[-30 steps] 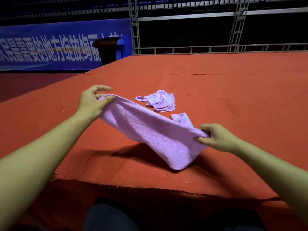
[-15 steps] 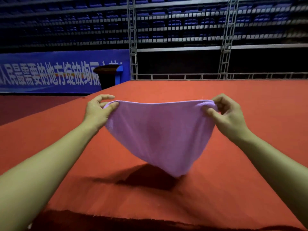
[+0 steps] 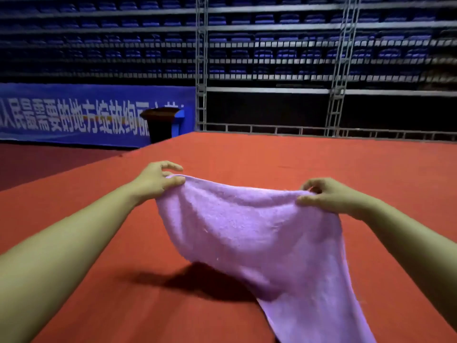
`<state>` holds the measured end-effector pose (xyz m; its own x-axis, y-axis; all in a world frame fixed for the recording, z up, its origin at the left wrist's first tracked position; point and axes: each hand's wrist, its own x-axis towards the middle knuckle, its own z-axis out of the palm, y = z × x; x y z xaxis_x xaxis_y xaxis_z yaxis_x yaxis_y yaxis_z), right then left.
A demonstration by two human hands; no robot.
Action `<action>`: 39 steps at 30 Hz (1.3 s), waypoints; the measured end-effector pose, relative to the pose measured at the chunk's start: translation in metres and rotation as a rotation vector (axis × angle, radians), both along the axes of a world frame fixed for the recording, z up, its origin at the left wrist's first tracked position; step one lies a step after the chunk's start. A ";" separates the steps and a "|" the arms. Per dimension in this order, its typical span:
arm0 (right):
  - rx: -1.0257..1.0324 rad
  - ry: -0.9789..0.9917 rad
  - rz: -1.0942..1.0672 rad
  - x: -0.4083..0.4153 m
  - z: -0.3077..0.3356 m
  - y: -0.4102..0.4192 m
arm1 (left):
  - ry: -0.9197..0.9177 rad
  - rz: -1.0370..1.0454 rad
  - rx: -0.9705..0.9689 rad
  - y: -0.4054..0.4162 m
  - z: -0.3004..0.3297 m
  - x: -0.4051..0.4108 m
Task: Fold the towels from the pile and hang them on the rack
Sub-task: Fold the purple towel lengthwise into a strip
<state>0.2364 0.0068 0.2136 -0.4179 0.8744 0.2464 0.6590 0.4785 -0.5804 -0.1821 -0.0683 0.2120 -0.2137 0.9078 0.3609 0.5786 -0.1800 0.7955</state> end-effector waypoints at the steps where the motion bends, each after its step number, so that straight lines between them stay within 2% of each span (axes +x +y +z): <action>1: -0.037 -0.012 0.012 -0.005 -0.027 0.013 | 0.020 0.000 -0.014 0.013 -0.024 0.001; 4: -0.137 0.042 0.037 -0.014 -0.098 0.042 | 0.007 0.005 -0.045 0.044 -0.090 0.001; 7: -0.201 0.106 0.061 -0.013 -0.140 0.061 | 0.026 0.018 -0.049 0.062 -0.132 -0.006; 13: -0.302 0.198 0.124 -0.008 -0.158 0.081 | 0.035 0.067 -0.011 0.086 -0.146 -0.029; 16: -0.063 0.242 -0.036 -0.016 -0.138 0.092 | 0.004 0.084 0.028 0.102 -0.119 -0.031; 19: 0.228 0.423 -0.150 -0.028 -0.069 0.097 | -0.069 0.116 0.195 0.116 -0.055 -0.029; 22: 0.382 0.561 -0.094 -0.031 0.008 0.077 | -0.129 0.149 0.379 0.106 0.015 -0.030; 24: 0.451 0.556 -0.043 -0.029 0.035 0.052 | -0.113 0.159 0.468 0.082 0.041 -0.030; 26: 0.509 0.498 -0.009 -0.025 0.040 0.023 | -0.047 0.147 0.521 0.048 0.042 -0.030; 28: 0.528 0.460 0.029 -0.022 0.020 -0.007 | 0.030 0.132 0.489 0.015 0.008 -0.034; 30: 0.531 0.394 0.074 -0.021 -0.024 -0.038 | 0.116 0.103 0.375 -0.017 -0.051 -0.042; 32: 0.512 0.242 0.140 -0.021 -0.082 -0.069 | 0.241 0.086 0.239 -0.047 -0.121 -0.051; 35: 0.340 -0.019 0.188 -0.018 -0.175 -0.110 | 0.383 0.018 -0.002 -0.098 -0.214 -0.063; 37: 0.270 -0.122 0.220 -0.014 -0.225 -0.136 | 0.422 -0.022 -0.137 -0.130 -0.247 -0.064; 39: 0.265 -0.159 0.257 -0.012 -0.254 -0.157 | 0.448 -0.020 -0.180 -0.152 -0.262 -0.070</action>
